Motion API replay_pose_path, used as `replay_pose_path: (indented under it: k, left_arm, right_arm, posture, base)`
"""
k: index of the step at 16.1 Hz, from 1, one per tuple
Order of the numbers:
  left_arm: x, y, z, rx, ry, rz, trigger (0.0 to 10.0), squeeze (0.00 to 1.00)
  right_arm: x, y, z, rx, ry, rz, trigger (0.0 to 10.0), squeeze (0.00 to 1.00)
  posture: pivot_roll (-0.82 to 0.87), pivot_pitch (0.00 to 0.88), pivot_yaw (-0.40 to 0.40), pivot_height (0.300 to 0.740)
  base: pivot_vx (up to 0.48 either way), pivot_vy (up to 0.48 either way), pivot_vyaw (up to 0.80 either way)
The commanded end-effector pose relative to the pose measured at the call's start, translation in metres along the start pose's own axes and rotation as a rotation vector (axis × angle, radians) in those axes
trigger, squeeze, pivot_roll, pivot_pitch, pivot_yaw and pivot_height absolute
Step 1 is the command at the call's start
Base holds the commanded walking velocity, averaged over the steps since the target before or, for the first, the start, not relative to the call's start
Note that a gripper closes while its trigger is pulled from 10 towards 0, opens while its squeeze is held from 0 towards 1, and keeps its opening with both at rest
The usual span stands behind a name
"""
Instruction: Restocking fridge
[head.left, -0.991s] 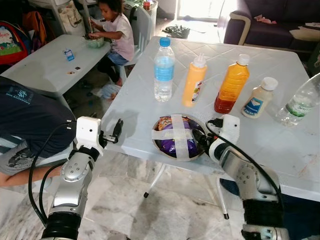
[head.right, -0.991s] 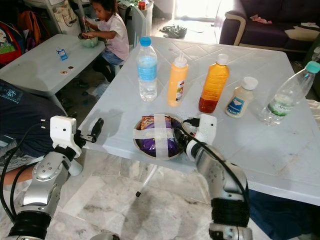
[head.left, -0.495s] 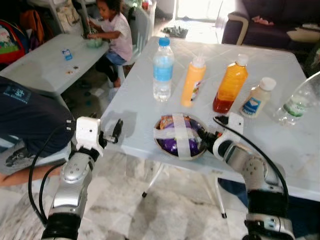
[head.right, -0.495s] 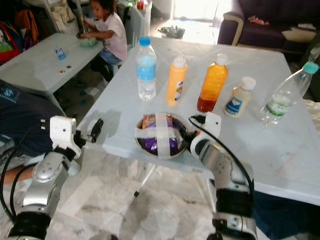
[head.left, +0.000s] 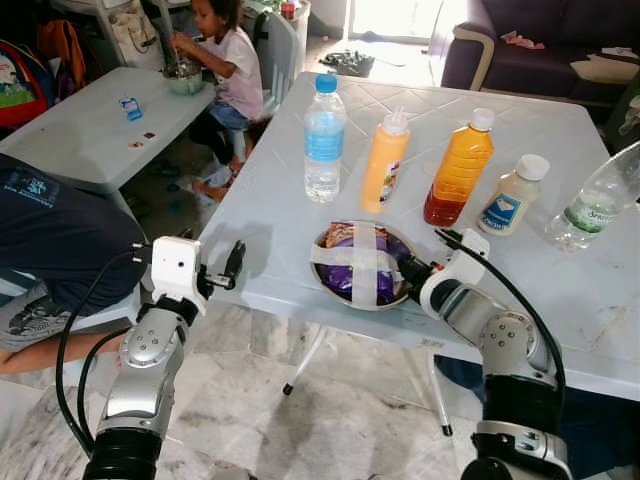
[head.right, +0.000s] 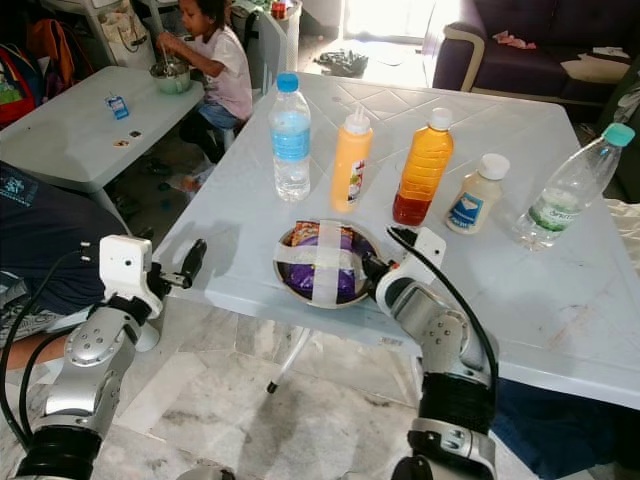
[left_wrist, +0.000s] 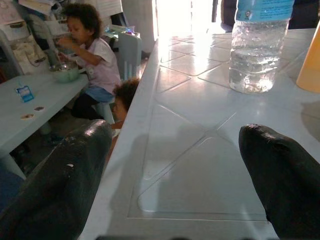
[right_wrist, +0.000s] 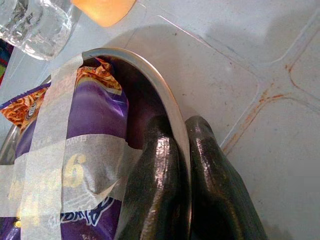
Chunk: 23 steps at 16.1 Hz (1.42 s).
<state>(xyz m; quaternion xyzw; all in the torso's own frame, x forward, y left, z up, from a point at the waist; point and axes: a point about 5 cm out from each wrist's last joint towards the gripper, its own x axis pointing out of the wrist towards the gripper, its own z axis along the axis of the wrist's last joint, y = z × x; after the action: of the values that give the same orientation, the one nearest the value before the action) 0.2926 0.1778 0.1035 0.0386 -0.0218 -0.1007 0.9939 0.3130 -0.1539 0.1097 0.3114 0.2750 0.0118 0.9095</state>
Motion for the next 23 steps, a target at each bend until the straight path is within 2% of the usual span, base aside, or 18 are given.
replay_pose_path:
  k: [1, 2, 4, 6, 7, 8, 10, 12, 13, 14, 15, 16, 20, 23]
  left_arm:
    - [-0.001, 0.001, 0.002, 0.002, -0.008, 0.012, 10.0, 0.0]
    - [-0.002, 0.002, 0.0, 0.0, 0.003, 0.024, 10.0, 0.0]
    - [-0.009, 0.006, -0.008, -0.014, 0.055, 0.069, 10.0, 0.0]
    - [-0.016, 0.006, -0.014, -0.028, 0.078, 0.08, 10.0, 0.0]
    - [-0.024, 0.003, -0.017, -0.072, 0.094, 0.079, 10.0, 0.0]
    - [-0.025, 0.002, -0.017, -0.073, 0.095, 0.078, 10.0, 0.0]
    - [-0.022, 0.002, -0.015, -0.088, 0.095, 0.087, 10.0, 0.0]
    - [-0.014, 0.005, -0.012, -0.085, 0.098, 0.107, 10.0, 0.0]
    - [-0.011, 0.005, -0.01, -0.083, 0.092, 0.104, 10.0, 0.0]
    - [-0.01, 0.004, -0.009, -0.087, 0.092, 0.097, 10.0, 0.0]
    - [-0.009, 0.004, -0.008, -0.086, 0.092, 0.091, 10.0, 0.0]
    - [-0.009, 0.004, -0.009, -0.09, 0.094, 0.087, 10.0, 0.0]
    - [-0.007, 0.0, -0.007, -0.095, 0.081, 0.078, 10.0, 0.0]
    - [-0.007, -0.001, -0.006, -0.094, 0.078, 0.068, 10.0, 0.0]
  right_arm:
    - [0.001, -0.01, -0.015, 0.018, 0.066, -0.073, 0.0, 0.0]
    - [0.001, -0.007, -0.015, 0.016, 0.052, -0.064, 0.0, 0.0]
    - [-0.003, 0.003, -0.009, -0.061, -0.047, -0.006, 0.0, 0.0]
    - [-0.008, 0.004, -0.008, -0.059, -0.085, 0.015, 0.0, 0.0]
    - [-0.015, 0.002, -0.007, -0.087, -0.158, 0.02, 0.0, 0.0]
    - [-0.018, 0.002, -0.007, -0.122, -0.192, 0.016, 0.0, 0.0]
    - [-0.024, 0.003, -0.004, -0.15, -0.281, 0.014, 0.0, 0.0]
    - [-0.026, -0.002, -0.004, -0.155, -0.325, -0.02, 0.0, 0.0]
    - [-0.027, -0.003, -0.005, -0.166, -0.336, -0.018, 3.5, 0.0]
    - [-0.028, -0.003, -0.006, -0.183, -0.346, -0.008, 4.6, 0.0]
    - [-0.029, -0.003, -0.006, -0.192, -0.359, -0.003, 9.4, 0.0]
    - [-0.029, -0.005, -0.007, -0.209, -0.362, -0.01, 10.0, 0.0]
    - [-0.029, -0.002, -0.007, -0.254, -0.403, 0.007, 10.0, 0.0]
    - [-0.029, 0.001, -0.009, -0.273, -0.407, 0.036, 10.0, 0.0]
  posture:
    - [0.0, 0.061, -0.01, 0.74]
    - [0.0, 0.058, -0.007, 0.74]
    - [-0.01, 0.05, 0.003, 0.74]
    - [-0.02, 0.041, 0.006, 0.74]
    - [-0.02, 0.035, 0.004, 0.74]
    - [-0.02, 0.033, 0.003, 0.74]
    - [-0.02, 0.023, -0.004, 0.74]
    - [-0.02, 0.021, -0.001, 0.74]
    - [-0.02, 0.017, 0.003, 0.74]
    - [-0.02, 0.016, 0.004, 0.74]
    - [-0.03, 0.014, 0.006, 0.74]
    - [-0.03, 0.013, 0.006, 0.74]
    - [-0.02, 0.017, 0.001, 0.74]
    - [-0.02, 0.017, -0.002, 0.74]
  base:
    - [0.0, 0.0, 0.0]
    - [0.0, 0.0, 0.0]
    - [0.0, 0.0, 0.0]
    - [0.0, 0.0, 0.0]
    - [0.0, 0.0, 0.0]
    - [0.0, 0.0, 0.0]
    - [0.0, 0.0, 0.0]
    - [0.0, 0.144, 0.0]
    - [0.0, 0.469, 0.0]
    - [0.0, 0.472, 0.0]
    - [0.0, 0.472, 0.0]
    - [0.0, 0.472, 0.0]
    - [0.0, 0.472, 0.0]
    - [0.0, 0.0, 0.8]
